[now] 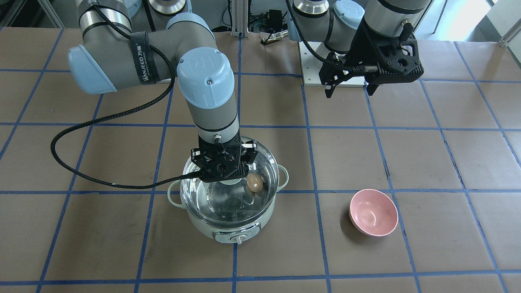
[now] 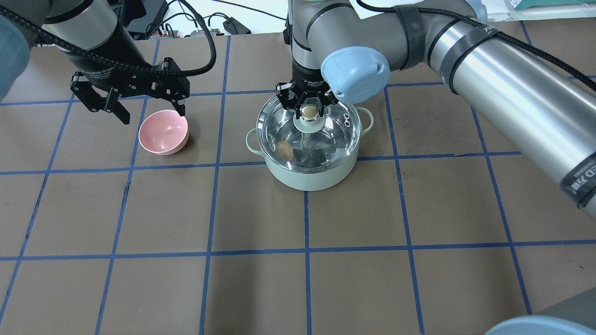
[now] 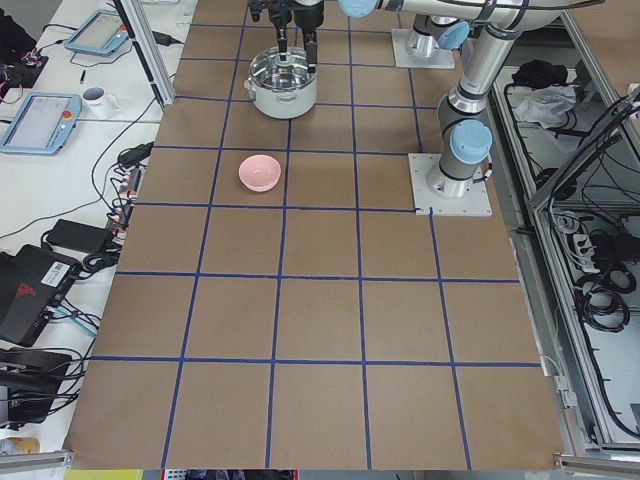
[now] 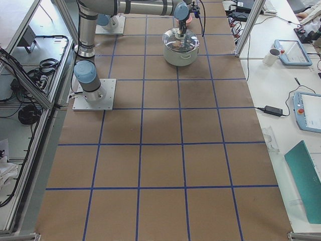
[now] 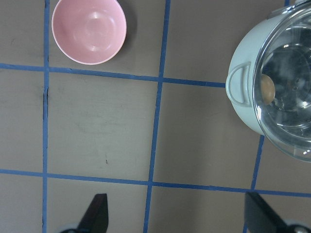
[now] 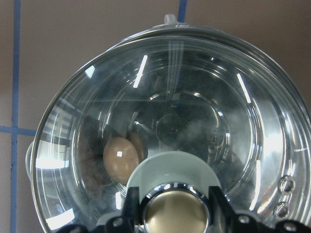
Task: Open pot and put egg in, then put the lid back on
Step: 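Lower the lid onto the pot and open the right gripper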
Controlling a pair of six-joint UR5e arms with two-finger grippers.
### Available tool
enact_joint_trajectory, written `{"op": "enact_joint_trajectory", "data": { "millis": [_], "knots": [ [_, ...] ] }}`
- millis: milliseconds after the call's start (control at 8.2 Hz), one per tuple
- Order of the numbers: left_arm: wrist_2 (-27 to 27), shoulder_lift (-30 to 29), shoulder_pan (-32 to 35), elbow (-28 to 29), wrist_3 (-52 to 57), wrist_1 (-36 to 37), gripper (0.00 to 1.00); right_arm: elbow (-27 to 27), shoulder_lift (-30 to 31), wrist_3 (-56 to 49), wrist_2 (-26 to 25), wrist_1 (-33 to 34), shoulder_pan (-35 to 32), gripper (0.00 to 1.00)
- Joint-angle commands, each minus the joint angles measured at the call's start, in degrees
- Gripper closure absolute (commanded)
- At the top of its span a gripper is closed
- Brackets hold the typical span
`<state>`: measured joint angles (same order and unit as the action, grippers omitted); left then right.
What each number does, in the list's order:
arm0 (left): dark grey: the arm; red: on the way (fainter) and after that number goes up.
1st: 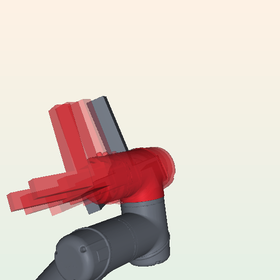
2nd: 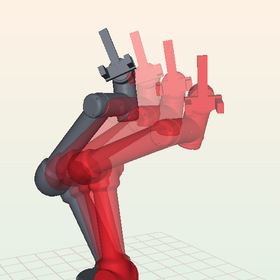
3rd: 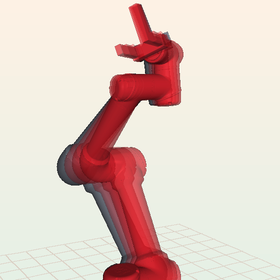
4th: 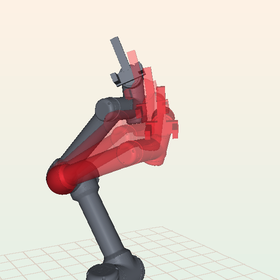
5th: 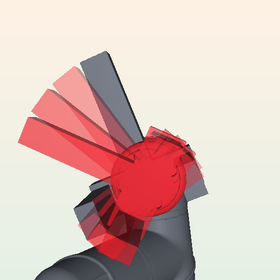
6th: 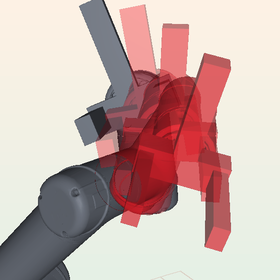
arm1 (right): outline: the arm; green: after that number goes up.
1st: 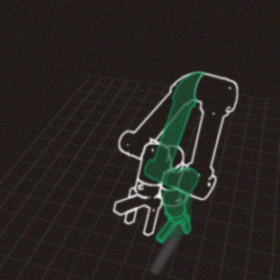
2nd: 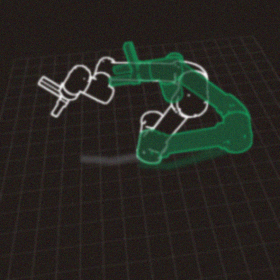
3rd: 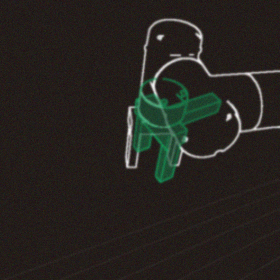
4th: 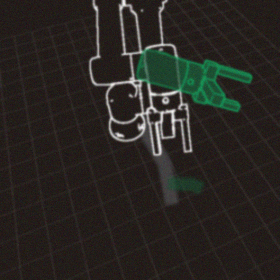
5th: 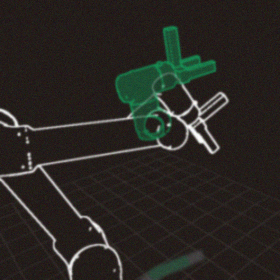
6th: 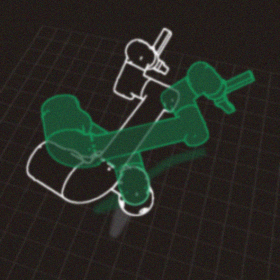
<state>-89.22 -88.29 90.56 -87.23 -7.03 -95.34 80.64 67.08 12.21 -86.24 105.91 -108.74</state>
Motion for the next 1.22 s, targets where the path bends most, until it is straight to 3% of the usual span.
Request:
{"op": "enact_joint_trajectory", "data": {
  "millis": [0, 1098],
  "knots": [
    [-0.1, 0.0, 0.1, 0.0, 0.1, 0.0, 0.0, 0.0, 0.0, -0.4, -0.4, 0.0, 0.2, 1.0],
    [0.1, 0.0, -0.3, 0.0, 0.1, 0.0, 0.0, 0.0, -0.6, -0.7, 1.1, 0.1, 1.1, 0.94]
  ]
}}
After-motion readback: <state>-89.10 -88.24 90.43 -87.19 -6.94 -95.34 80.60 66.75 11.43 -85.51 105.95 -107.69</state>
